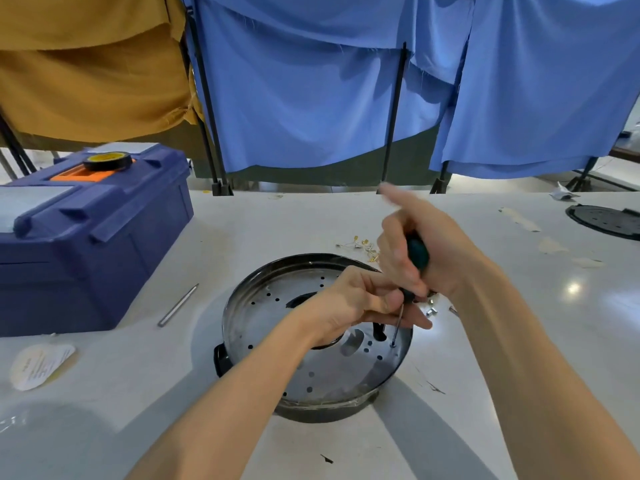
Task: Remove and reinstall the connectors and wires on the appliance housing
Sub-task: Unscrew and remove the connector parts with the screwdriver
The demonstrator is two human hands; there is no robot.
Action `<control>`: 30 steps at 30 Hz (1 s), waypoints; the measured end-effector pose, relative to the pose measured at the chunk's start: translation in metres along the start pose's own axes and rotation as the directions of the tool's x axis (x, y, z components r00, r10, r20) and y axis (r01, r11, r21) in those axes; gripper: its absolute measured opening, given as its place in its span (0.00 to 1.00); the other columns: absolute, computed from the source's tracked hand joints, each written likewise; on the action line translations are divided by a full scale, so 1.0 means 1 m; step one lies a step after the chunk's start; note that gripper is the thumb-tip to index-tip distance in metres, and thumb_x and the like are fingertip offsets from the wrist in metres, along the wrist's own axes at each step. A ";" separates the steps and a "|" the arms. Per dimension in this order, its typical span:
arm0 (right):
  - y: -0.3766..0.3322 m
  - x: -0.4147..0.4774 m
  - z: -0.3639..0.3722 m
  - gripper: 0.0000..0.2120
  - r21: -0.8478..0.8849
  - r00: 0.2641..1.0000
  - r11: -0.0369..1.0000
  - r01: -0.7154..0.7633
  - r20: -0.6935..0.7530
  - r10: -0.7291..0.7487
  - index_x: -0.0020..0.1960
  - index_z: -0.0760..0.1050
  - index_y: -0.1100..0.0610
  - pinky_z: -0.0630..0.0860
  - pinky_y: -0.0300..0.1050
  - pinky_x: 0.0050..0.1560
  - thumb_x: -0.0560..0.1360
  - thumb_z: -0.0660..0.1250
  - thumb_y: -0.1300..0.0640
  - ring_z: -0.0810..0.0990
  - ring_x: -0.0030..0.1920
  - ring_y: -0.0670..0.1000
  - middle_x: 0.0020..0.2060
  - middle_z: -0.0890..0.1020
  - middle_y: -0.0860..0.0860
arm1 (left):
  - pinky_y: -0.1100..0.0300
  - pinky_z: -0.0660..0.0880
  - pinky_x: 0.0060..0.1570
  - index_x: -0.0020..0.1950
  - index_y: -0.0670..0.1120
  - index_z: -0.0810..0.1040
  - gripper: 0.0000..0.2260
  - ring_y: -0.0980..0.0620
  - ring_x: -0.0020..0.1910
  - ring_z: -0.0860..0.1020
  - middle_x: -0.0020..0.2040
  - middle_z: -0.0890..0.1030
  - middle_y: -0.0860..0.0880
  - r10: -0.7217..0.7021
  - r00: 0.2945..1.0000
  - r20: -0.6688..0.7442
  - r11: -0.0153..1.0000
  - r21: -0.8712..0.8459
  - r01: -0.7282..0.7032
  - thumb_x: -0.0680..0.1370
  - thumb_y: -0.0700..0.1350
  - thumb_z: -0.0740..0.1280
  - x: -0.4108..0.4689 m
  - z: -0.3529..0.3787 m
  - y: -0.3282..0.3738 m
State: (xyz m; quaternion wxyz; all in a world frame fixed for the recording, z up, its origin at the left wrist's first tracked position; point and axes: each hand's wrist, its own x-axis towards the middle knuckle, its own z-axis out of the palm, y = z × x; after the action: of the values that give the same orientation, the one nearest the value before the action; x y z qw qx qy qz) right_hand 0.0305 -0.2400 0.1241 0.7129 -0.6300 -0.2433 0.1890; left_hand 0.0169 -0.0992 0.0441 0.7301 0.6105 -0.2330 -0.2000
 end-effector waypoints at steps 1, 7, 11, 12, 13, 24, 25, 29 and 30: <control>0.002 0.000 0.001 0.31 0.039 0.999 0.999 0.022 0.038 -0.024 0.21 0.69 0.60 0.61 0.34 0.18 0.79 0.60 0.47 0.61 0.13 0.50 0.13 0.65 0.54 | 0.52 0.77 0.57 0.55 0.43 0.83 0.08 0.40 0.53 0.82 0.46 0.85 0.43 -0.001 1.000 0.015 1.000 0.009 0.001 0.79 0.39 0.66 0.000 -0.001 0.000; 0.025 0.002 0.021 0.34 -0.192 0.686 0.938 0.289 -0.642 -0.343 0.17 0.66 0.55 0.59 0.34 0.22 0.83 0.52 0.52 0.60 0.14 0.48 0.14 0.64 0.49 | 0.52 0.79 0.53 0.58 0.38 0.81 0.12 0.44 0.46 0.84 0.46 0.84 0.41 0.040 0.996 -0.077 0.998 0.061 -0.035 0.75 0.37 0.70 0.002 0.000 0.000; 0.037 0.002 0.037 0.34 -0.353 0.430 0.892 0.283 -0.785 -0.447 0.18 0.71 0.53 0.66 0.39 0.26 0.81 0.50 0.51 0.67 0.17 0.48 0.14 0.68 0.48 | 0.64 0.79 0.41 0.51 0.42 0.83 0.07 0.53 0.36 0.83 0.36 0.85 0.50 0.025 0.998 -0.065 0.991 0.133 -0.016 0.77 0.34 0.66 0.003 0.008 0.000; 0.034 0.001 0.035 0.32 -0.282 0.503 0.915 0.289 -0.768 -0.395 0.18 0.71 0.54 0.64 0.38 0.24 0.80 0.52 0.52 0.65 0.17 0.49 0.14 0.67 0.49 | 0.63 0.79 0.43 0.49 0.43 0.83 0.08 0.52 0.38 0.84 0.37 0.85 0.49 0.008 0.998 -0.069 0.993 0.115 0.000 0.78 0.35 0.66 0.002 0.009 0.002; 0.028 0.001 0.029 0.31 -0.186 0.624 0.944 0.271 -0.713 -0.320 0.18 0.71 0.55 0.64 0.38 0.23 0.80 0.54 0.51 0.65 0.17 0.50 0.15 0.68 0.51 | 0.60 0.80 0.46 0.48 0.44 0.84 0.08 0.48 0.41 0.84 0.39 0.85 0.47 -0.008 0.997 -0.076 0.996 0.085 0.014 0.78 0.36 0.66 0.001 0.008 0.003; 0.018 0.004 0.015 0.33 -0.043 0.817 0.966 0.254 -0.525 -0.238 0.18 0.64 0.54 0.56 0.32 0.21 0.82 0.55 0.54 0.57 0.14 0.48 0.14 0.62 0.50 | 0.50 0.79 0.54 0.57 0.40 0.82 0.11 0.38 0.51 0.82 0.49 0.84 0.38 0.035 0.995 -0.090 0.999 0.010 -0.034 0.75 0.36 0.70 0.003 0.000 0.001; 0.022 0.006 0.020 0.34 -0.155 0.684 0.947 0.280 -0.661 -0.310 0.17 0.65 0.56 0.59 0.34 0.23 0.82 0.53 0.53 0.60 0.15 0.49 0.14 0.64 0.49 | 0.53 0.80 0.51 0.54 0.42 0.84 0.10 0.41 0.48 0.83 0.47 0.85 0.41 0.041 0.994 -0.104 0.999 0.032 -0.038 0.74 0.35 0.70 0.005 0.001 0.001; 0.032 0.008 0.036 0.33 -0.310 0.532 0.908 0.283 -0.736 -0.417 0.17 0.70 0.55 0.63 0.37 0.25 0.81 0.53 0.51 0.65 0.16 0.48 0.13 0.66 0.48 | 0.62 0.79 0.45 0.44 0.49 0.86 0.13 0.51 0.40 0.84 0.38 0.85 0.50 0.031 0.997 -0.070 0.996 0.084 -0.025 0.76 0.33 0.67 0.003 0.004 0.002; 0.028 0.007 0.031 0.33 -0.220 0.665 0.935 0.277 -0.658 -0.352 0.18 0.70 0.56 0.62 0.36 0.23 0.81 0.56 0.50 0.63 0.16 0.49 0.14 0.66 0.50 | 0.59 0.79 0.47 0.44 0.47 0.86 0.12 0.49 0.41 0.84 0.38 0.85 0.49 0.026 0.997 -0.069 0.998 0.052 -0.022 0.76 0.34 0.66 0.001 0.003 0.003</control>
State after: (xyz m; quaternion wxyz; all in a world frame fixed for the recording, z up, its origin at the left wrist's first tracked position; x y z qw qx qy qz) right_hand 0.0195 -0.2069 0.0999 0.7405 -0.6381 -0.0755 -0.1969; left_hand 0.0166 -0.1014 0.0480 0.7244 0.6327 -0.2196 -0.1637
